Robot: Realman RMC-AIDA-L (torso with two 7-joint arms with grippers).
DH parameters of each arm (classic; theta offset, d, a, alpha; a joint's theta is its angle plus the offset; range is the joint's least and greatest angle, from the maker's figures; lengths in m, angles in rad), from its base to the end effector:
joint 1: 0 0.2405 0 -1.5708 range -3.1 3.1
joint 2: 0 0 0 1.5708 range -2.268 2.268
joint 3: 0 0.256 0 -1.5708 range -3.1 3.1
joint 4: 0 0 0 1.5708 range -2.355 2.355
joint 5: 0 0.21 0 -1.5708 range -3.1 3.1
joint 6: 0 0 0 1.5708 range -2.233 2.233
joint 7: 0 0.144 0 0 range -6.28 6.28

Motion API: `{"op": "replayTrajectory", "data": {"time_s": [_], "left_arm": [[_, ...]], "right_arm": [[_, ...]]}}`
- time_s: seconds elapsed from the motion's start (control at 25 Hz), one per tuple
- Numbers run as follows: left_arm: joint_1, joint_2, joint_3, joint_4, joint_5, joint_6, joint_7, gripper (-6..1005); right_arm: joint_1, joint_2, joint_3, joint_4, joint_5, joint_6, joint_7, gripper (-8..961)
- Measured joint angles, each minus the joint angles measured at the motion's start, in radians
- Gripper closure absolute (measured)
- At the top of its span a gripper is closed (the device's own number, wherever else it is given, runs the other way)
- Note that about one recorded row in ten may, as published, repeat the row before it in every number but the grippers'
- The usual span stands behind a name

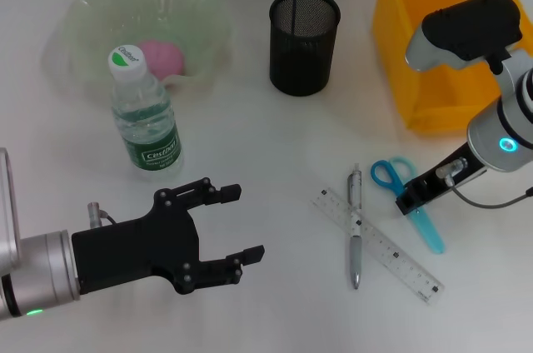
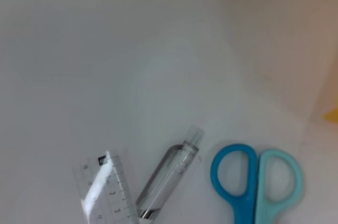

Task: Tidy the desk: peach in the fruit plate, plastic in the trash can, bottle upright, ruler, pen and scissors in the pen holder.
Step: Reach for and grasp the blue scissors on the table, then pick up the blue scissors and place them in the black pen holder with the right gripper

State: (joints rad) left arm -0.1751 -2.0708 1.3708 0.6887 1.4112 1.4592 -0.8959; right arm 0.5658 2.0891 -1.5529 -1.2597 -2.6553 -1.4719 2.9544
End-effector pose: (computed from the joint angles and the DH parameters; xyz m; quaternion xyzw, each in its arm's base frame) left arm -0.2769 0.2379 -0.0524 -0.9472 -0.0672 -0.2817 0.1377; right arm 0.2055 0.3388 -0.0355 -0.8345 0.4710 -0.2052 0.1990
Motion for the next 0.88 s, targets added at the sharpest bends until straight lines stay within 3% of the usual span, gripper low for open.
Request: {"op": "replayTrajectory", "data": {"time_s": [0.6, 0.88], "left_arm": [[0.0, 0.0, 0.001, 0.0, 0.0, 0.002, 0.0, 202], [0.002, 0.0, -0.001, 0.0, 0.0, 0.004, 0.0, 202]], "right_arm": [[-0.003, -0.001, -0.009, 0.001, 0.0, 0.003, -0.007, 720], [-0.031, -0.002, -0.005, -0.082, 0.003, -0.003, -0.008, 744]]}}
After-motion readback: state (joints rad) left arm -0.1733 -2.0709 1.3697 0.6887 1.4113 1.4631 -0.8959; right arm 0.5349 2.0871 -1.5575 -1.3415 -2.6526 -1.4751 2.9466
